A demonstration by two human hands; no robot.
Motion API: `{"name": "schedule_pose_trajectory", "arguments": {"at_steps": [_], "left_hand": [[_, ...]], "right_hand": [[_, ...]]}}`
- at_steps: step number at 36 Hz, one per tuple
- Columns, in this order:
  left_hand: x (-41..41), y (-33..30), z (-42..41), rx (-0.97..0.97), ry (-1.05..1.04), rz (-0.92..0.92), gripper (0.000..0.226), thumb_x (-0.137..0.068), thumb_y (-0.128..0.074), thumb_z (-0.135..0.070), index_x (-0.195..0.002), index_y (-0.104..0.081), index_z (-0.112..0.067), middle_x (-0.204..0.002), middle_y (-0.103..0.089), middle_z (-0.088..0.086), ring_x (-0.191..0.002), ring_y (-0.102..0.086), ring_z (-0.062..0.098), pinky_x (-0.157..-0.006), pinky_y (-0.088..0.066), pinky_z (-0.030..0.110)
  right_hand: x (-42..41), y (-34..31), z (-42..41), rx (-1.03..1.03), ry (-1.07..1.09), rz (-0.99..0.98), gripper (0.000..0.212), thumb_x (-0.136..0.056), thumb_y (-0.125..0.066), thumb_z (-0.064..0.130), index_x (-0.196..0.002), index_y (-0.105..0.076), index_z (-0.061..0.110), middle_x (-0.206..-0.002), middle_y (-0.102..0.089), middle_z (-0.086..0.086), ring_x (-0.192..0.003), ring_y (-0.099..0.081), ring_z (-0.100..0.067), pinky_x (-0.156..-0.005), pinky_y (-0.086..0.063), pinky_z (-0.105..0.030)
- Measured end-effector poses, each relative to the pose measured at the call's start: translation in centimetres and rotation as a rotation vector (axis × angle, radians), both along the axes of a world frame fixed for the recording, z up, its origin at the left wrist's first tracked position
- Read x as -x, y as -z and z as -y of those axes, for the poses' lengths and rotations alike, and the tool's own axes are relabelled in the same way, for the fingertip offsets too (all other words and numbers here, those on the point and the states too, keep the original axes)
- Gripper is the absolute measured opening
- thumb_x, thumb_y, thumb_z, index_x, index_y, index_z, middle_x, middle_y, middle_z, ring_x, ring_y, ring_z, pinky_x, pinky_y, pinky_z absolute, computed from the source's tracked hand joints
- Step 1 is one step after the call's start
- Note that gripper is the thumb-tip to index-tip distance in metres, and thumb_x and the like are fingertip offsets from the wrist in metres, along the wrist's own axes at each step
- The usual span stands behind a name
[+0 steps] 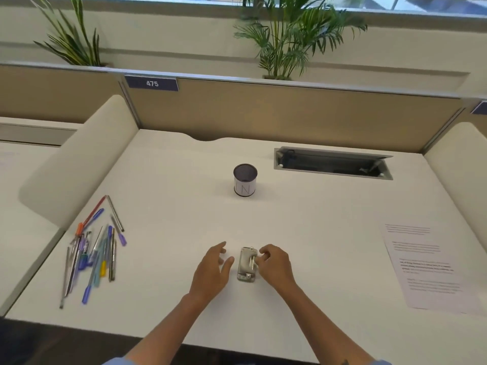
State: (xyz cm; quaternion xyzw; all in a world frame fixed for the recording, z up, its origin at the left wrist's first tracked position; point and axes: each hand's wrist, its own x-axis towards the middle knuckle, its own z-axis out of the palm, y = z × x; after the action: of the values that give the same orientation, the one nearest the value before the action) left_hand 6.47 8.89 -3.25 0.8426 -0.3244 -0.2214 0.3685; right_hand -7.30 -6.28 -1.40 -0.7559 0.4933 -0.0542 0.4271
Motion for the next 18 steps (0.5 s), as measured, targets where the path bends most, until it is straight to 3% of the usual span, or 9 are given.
{"name": "schedule_pose_trajectory", "arguments": {"at_steps": [4, 9, 15, 18], "left_hand": [[0.8, -0.2, 0.6, 0.028, -0.048, -0.105, 0.034, -0.104, -0.07, -0.026, -0.136, -0.067, -0.015, -0.108, -0.076, -0.002, -0.087, -0.073, 0.015, -0.088, -0.061, 0.038], [1.5, -0.3, 1.3, 0.082, -0.106, -0.252, 0.013, -0.102, -0.072, -0.018, -0.112, -0.078, -0.013, -0.093, -0.081, 0.004, -0.08, -0.08, 0.022, -0.084, -0.065, 0.045], [2.0, -0.3, 1.8, 0.119, -0.164, -0.38, 0.009, -0.099, -0.075, -0.014, -0.106, -0.08, -0.012, -0.083, -0.083, 0.005, -0.075, -0.081, 0.021, -0.072, -0.063, 0.03], [2.1, -0.3, 1.8, 0.13, -0.17, -0.434, 0.007, -0.099, -0.075, -0.011, -0.105, -0.08, -0.011, -0.079, -0.083, 0.006, -0.075, -0.082, 0.023, -0.073, -0.065, 0.031]], "right_hand": [[-0.3, 0.3, -0.7, -0.055, 0.038, -0.02, 0.008, -0.089, -0.071, 0.02, -0.095, -0.074, 0.016, -0.087, -0.074, 0.003, -0.082, -0.07, -0.018, -0.078, -0.056, -0.033], [-0.3, 0.2, -1.2, -0.044, 0.043, -0.052, 0.011, -0.09, -0.071, 0.024, -0.084, -0.077, 0.017, -0.086, -0.077, 0.002, -0.083, -0.072, -0.019, -0.076, -0.055, -0.033], [-0.3, 0.2, -1.5, -0.101, 0.114, -0.004, 0.007, -0.086, -0.074, 0.018, -0.08, -0.076, 0.014, -0.084, -0.077, 0.001, -0.083, -0.073, -0.02, -0.076, -0.057, -0.034], [-0.3, 0.3, -1.6, -0.132, 0.15, 0.022, 0.005, -0.085, -0.075, 0.015, -0.081, -0.075, 0.013, -0.084, -0.078, 0.0, -0.084, -0.074, -0.02, -0.078, -0.06, -0.036]]}}
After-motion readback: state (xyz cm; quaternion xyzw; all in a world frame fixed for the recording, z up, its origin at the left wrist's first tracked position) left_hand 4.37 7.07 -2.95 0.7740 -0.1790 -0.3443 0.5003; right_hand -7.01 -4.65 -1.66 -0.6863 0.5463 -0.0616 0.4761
